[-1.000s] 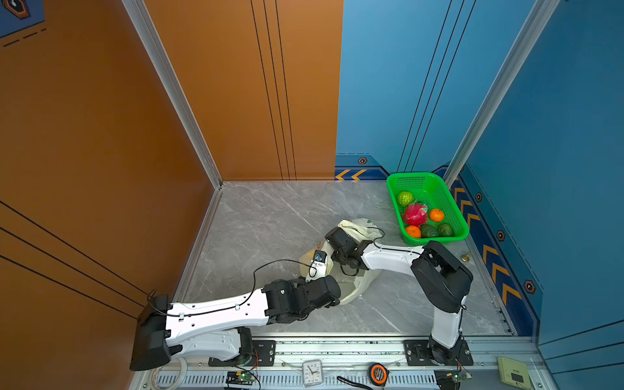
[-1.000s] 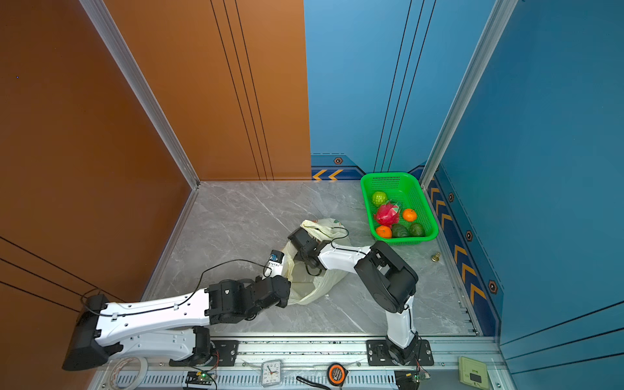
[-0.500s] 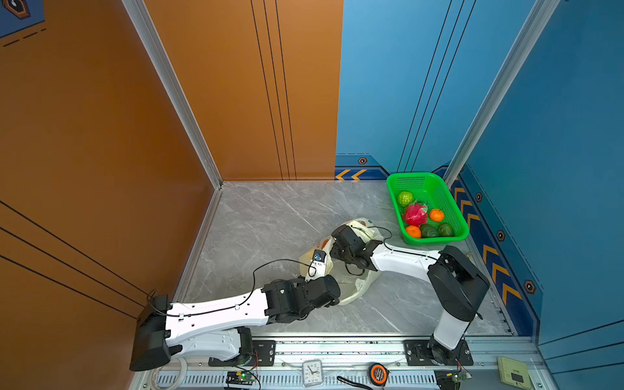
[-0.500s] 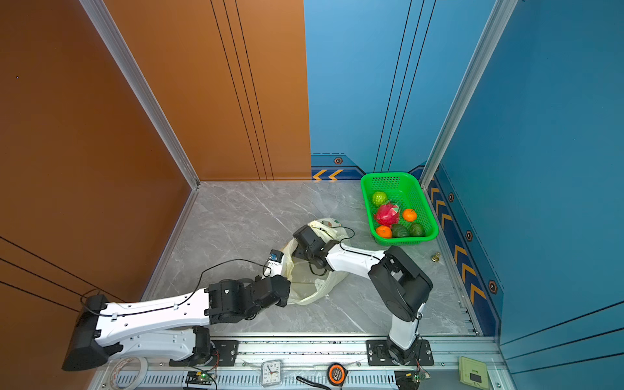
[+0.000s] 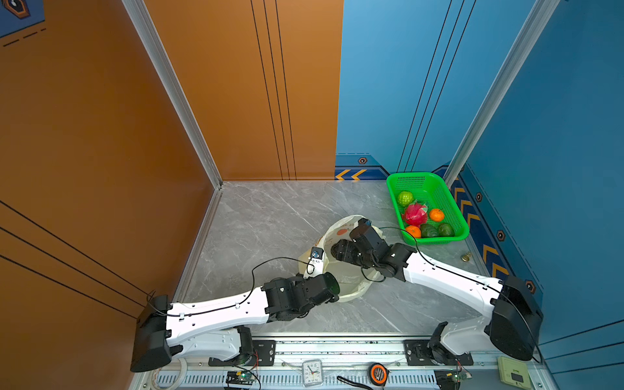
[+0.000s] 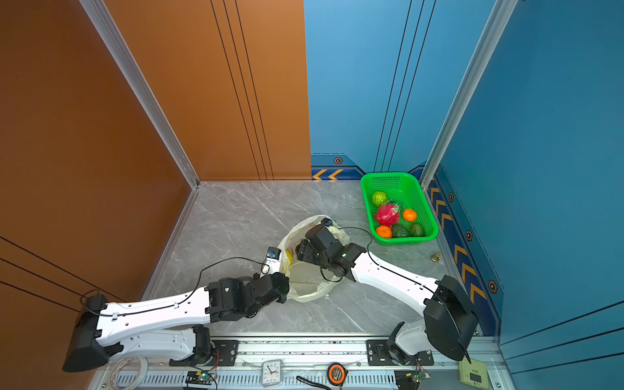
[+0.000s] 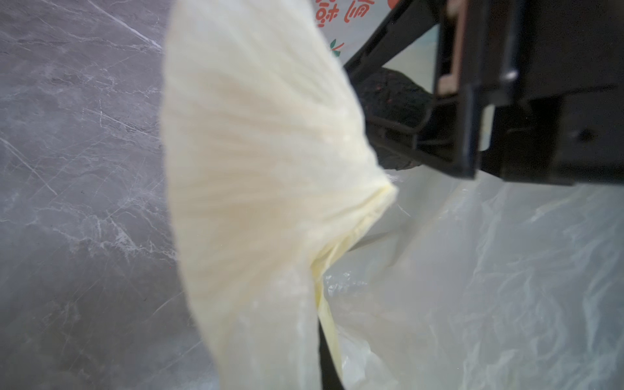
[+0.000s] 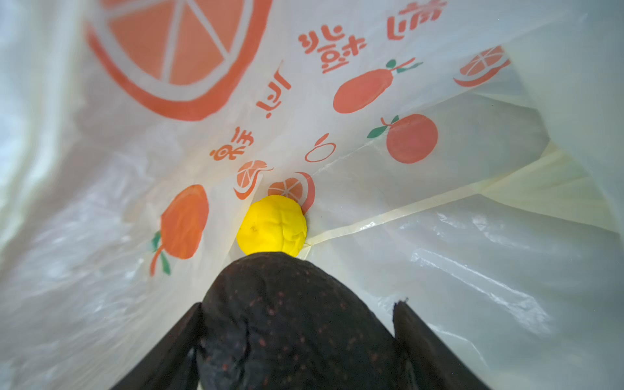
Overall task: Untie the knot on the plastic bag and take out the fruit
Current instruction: 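Lift the dark brown fruit out of the bag toward the green basket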
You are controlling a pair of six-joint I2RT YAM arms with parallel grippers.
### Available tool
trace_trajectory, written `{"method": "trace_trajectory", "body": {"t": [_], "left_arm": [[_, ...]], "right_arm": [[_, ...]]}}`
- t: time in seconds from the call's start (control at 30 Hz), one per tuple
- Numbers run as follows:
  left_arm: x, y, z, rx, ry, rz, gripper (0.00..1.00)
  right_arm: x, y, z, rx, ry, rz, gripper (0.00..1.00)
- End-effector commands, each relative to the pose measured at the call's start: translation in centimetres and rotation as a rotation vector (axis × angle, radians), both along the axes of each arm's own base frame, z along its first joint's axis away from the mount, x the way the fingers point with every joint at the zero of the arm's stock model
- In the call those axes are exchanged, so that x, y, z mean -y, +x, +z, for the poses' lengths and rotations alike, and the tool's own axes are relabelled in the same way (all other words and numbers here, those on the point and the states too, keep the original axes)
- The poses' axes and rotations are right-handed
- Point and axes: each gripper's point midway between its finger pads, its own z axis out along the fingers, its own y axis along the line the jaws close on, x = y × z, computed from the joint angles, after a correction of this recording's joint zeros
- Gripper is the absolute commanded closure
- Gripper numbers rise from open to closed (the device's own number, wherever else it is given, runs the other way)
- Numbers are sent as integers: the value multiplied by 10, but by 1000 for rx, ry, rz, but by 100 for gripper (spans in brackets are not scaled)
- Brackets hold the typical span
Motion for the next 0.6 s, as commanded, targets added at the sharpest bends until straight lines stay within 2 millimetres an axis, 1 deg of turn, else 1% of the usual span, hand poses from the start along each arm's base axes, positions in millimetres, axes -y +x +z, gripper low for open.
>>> {"method": "trace_trajectory", "body": {"t": [0.0,0.1,0.23,0.43,0.57], "left_arm": [[-1,8,9,34,11,18,100],[0,9,9,32,12,17,100],[1,9,9,31,15,11,100],[3,9,10,34,13,6,100],[2,8,12,38,14,6,100]], "right_arm": [[9,-13,16,-2,-21,39,32],[7,-13,39,23,8,62,32],[-3,-7,70,53,79,90,32],[-12,14,115,103,164,92,32],[-8,32,143,141,212,71,31]]}}
